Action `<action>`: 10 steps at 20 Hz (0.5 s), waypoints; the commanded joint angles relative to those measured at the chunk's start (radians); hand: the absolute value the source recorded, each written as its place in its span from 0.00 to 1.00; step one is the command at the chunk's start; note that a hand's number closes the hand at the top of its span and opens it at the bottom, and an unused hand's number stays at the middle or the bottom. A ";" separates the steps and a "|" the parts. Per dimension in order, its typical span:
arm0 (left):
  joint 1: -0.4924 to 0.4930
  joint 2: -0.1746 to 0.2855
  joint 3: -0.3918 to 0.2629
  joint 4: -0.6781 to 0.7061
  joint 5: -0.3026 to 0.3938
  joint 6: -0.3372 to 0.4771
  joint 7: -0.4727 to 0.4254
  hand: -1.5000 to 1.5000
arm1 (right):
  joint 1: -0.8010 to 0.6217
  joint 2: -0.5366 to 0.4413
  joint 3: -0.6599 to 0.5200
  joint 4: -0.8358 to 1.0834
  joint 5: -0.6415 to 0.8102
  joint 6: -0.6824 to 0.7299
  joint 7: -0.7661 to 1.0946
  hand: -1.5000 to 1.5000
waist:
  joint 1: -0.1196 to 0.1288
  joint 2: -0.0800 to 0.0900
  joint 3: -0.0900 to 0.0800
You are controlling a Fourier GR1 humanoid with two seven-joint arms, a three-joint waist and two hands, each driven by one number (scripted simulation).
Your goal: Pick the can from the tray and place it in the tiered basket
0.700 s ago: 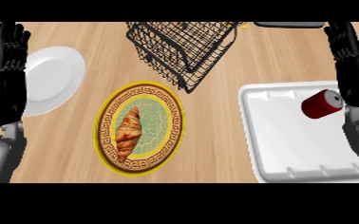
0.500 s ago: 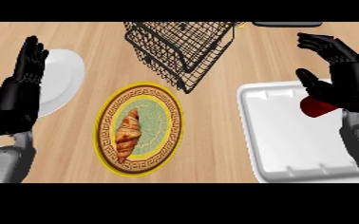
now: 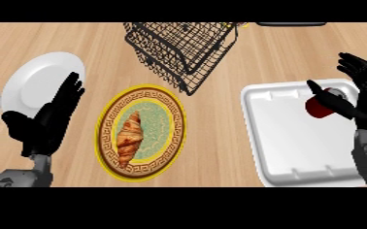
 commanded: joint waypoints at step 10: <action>0.020 0.012 0.019 -0.014 0.022 -0.031 0.067 0.50 | 0.100 -0.452 0.178 -0.172 0.374 0.151 0.438 0.00 | -0.010 -0.013 -0.009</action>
